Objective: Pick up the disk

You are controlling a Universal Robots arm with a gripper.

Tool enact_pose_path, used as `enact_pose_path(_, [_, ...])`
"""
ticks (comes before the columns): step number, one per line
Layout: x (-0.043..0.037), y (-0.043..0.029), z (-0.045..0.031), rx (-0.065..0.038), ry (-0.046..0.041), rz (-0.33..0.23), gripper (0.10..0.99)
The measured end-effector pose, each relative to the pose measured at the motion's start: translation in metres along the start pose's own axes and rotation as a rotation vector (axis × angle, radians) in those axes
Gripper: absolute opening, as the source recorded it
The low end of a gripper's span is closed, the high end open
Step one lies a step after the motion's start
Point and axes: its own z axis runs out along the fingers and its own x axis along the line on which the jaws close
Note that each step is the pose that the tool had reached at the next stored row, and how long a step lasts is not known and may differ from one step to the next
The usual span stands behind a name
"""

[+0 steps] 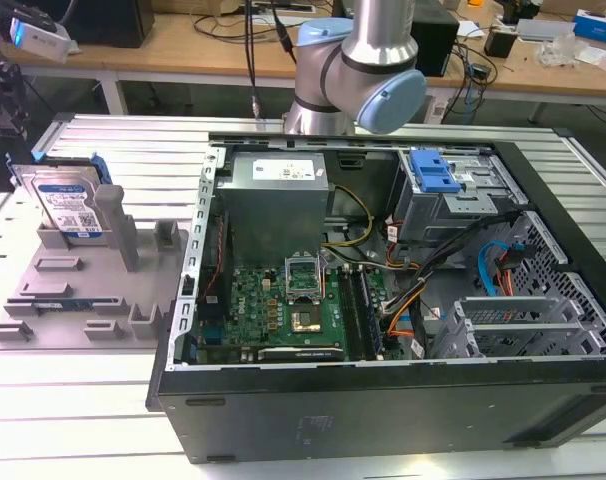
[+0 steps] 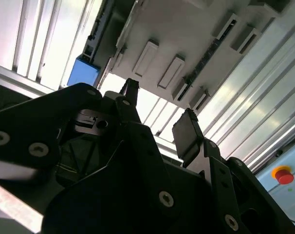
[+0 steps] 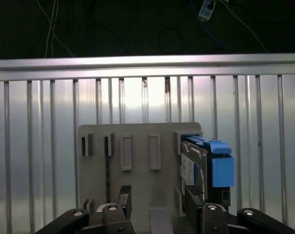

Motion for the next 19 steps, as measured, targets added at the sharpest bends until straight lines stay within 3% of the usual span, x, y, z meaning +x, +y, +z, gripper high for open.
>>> enact_pose_path(10, [-0.042, 0.0011, -0.0003, 0.009, 0.004, -0.014, 0.557])
enact_pose_path(12, [-0.043, 0.0027, 0.0009, 0.017, 0.004, -0.018, 0.557])
enact_pose_path(17, [-0.0436, 0.0091, 0.0045, 0.024, 0.0041, -0.028, 0.557])
enact_pose_path(19, [-0.0499, 0.0111, 0.0051, 0.025, 0.0047, -0.033, 0.557])
